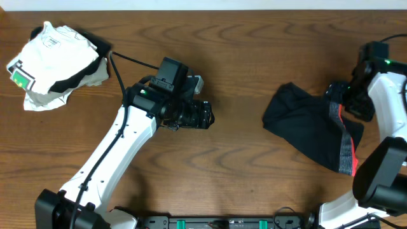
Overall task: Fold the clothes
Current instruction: 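Adjust the folded garment's right edge with the right gripper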
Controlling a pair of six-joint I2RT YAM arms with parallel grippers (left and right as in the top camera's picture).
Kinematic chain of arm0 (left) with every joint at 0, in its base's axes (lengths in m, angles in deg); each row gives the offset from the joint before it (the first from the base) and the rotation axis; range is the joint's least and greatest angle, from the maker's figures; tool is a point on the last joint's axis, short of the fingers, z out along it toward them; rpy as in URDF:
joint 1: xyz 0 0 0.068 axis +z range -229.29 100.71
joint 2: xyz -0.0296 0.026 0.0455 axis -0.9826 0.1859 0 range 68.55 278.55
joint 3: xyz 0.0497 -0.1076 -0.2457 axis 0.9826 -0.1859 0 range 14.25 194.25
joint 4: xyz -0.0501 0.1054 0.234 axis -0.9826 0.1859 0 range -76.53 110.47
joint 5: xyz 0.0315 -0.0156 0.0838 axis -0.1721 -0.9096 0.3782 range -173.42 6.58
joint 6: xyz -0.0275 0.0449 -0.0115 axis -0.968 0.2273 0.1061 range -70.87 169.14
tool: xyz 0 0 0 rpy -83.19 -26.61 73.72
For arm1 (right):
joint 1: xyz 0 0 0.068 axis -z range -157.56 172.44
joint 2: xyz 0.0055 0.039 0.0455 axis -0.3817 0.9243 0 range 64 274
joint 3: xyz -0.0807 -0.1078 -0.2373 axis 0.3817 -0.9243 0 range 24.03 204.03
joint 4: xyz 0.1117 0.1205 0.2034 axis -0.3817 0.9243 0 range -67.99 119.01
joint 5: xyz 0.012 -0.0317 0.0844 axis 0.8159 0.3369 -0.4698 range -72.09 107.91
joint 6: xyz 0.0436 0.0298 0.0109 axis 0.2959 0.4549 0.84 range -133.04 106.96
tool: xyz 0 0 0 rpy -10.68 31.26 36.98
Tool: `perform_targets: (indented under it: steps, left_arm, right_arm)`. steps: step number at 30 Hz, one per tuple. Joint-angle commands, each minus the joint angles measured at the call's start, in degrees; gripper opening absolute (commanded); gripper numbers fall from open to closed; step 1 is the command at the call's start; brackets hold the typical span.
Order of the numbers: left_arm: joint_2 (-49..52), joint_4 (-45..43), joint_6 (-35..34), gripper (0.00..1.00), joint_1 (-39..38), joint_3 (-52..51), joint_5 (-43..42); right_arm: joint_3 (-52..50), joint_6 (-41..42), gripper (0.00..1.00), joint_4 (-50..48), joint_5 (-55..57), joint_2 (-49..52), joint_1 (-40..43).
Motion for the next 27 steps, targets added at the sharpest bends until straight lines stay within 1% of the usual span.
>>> perform_targets:
  steps: [1, 3, 4, 7, 10, 18, 22, 27]
  left_arm:
    - [-0.1, 0.2, 1.8, 0.76, 0.0, 1.0, -0.4]
    - [-0.1, 0.2, 1.8, 0.76, 0.0, 1.0, -0.3]
    - [-0.1, 0.2, 1.8, 0.76, 0.0, 1.0, -0.4]
    - [-0.1, 0.2, 1.8, 0.76, 0.0, 1.0, -0.3]
    - [-0.1, 0.2, 1.8, 0.76, 0.0, 1.0, -0.3]
    - [-0.1, 0.2, 2.0, 0.76, 0.0, 1.0, -0.3]
    - [-0.1, 0.2, 2.0, 0.76, 0.0, 1.0, -0.3]
    - [-0.1, -0.1, 2.0, 0.76, 0.0, 1.0, -0.3]
  right_arm:
    - [-0.2, -6.1, 0.86, -1.3, -5.5, 0.0, 2.3]
    - [-0.2, -7.6, 0.79, -2.2, -5.5, 1.0, 3.2]
    - [-0.2, -8.3, 0.79, -2.6, -6.1, 1.5, 3.5]
    - [-0.2, -11.1, 0.80, -4.5, -8.7, 3.7, 4.5]
    - [-0.2, -11.1, 0.82, -5.1, -8.8, 6.4, 5.5]
    - [-0.2, -15.8, 0.88, -6.1, -10.7, 14.0, 8.0]
    - [-0.2, -17.5, 0.88, -6.9, -13.4, 16.8, 8.7]
    - [-0.2, -18.1, 0.83, -7.9, -15.2, 17.7, 8.7]
